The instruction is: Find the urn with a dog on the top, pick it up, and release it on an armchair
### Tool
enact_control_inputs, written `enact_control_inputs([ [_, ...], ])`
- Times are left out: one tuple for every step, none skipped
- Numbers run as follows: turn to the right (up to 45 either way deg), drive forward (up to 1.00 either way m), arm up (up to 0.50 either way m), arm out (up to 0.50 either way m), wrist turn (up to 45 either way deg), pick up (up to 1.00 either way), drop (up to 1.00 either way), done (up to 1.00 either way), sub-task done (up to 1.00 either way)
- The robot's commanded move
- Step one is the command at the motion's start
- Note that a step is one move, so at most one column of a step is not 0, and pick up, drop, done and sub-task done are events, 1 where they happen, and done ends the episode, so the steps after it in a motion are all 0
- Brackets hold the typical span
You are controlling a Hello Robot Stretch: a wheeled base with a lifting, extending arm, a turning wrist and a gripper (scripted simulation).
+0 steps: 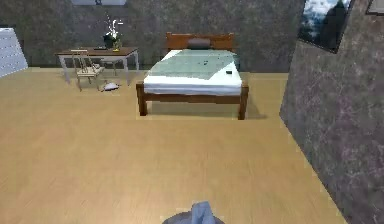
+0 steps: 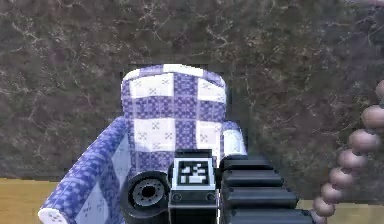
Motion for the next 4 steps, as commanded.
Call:
enact_control_inputs([
  [45.0,0.00,0.00,0.00,0.0,0.00,0.00,0.00,0.00],
  [39.0,0.00,0.00,0.00,0.0,0.00,0.00,0.00,0.00],
  [-45.0,0.00,0.00,0.00,0.0,0.00,0.00,0.00,0.00],
  [-18.0,0.00,0.00,0.00,0.0,0.00,0.00,0.00,0.00],
])
